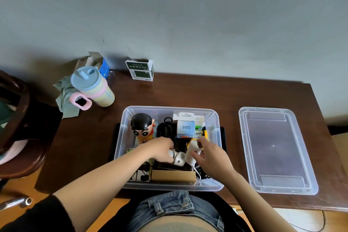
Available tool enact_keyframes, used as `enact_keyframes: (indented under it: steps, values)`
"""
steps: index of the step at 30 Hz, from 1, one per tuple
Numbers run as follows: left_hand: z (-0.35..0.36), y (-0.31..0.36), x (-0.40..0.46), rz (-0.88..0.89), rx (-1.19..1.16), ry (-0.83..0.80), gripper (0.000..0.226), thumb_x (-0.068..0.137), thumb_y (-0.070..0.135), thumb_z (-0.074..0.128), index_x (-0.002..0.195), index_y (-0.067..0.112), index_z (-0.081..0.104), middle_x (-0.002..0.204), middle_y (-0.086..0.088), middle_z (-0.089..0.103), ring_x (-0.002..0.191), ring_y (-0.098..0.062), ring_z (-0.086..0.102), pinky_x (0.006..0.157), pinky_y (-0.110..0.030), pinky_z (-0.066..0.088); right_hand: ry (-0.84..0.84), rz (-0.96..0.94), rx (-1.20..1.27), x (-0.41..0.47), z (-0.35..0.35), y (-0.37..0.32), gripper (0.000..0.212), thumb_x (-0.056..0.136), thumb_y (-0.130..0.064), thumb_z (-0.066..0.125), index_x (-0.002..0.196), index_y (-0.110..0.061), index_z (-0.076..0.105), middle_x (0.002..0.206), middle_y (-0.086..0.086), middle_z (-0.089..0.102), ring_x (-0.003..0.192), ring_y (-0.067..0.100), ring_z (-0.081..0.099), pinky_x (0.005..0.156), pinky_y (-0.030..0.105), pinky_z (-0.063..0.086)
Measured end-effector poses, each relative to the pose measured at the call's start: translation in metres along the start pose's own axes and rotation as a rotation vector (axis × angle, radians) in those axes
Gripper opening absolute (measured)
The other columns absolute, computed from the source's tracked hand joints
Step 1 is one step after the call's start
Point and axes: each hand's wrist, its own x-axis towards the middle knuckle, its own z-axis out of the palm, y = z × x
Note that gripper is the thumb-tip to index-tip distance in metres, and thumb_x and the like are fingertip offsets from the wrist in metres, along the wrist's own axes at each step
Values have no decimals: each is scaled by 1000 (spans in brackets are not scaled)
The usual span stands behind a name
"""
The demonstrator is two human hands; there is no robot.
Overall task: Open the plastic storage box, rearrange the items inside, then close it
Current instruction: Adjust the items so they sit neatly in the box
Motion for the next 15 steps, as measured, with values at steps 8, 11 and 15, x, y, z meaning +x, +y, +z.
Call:
enact_keyframes:
  steps: [8,11,15]
  values:
    - [-7,-23,-22,20,-325,274,35,84,38,64,111,17,61,87,2,61,74,-12,60,62,-25,45,2,7,46,-1,-1,0,26,94,-37,48,114,-20,45,95,-1,65,78,19,61,64,34,48]
    - [-5,-31,-23,26,-445,348,30,80,38,68,104,20,64,109,2,57,101,-10,56,82,-31,48,21,18,145,-3,-5,0,26,94,-35,52,115,-21,48,95,-2,66,83,17,62,64,32,48]
    - [-3,-38,-27,32,-570,390,16,78,35,70,91,27,63,94,7,62,86,-9,60,68,-22,45,73,7,352,-6,-13,5,15,93,-28,56,105,-25,48,90,-8,64,83,11,61,74,34,52]
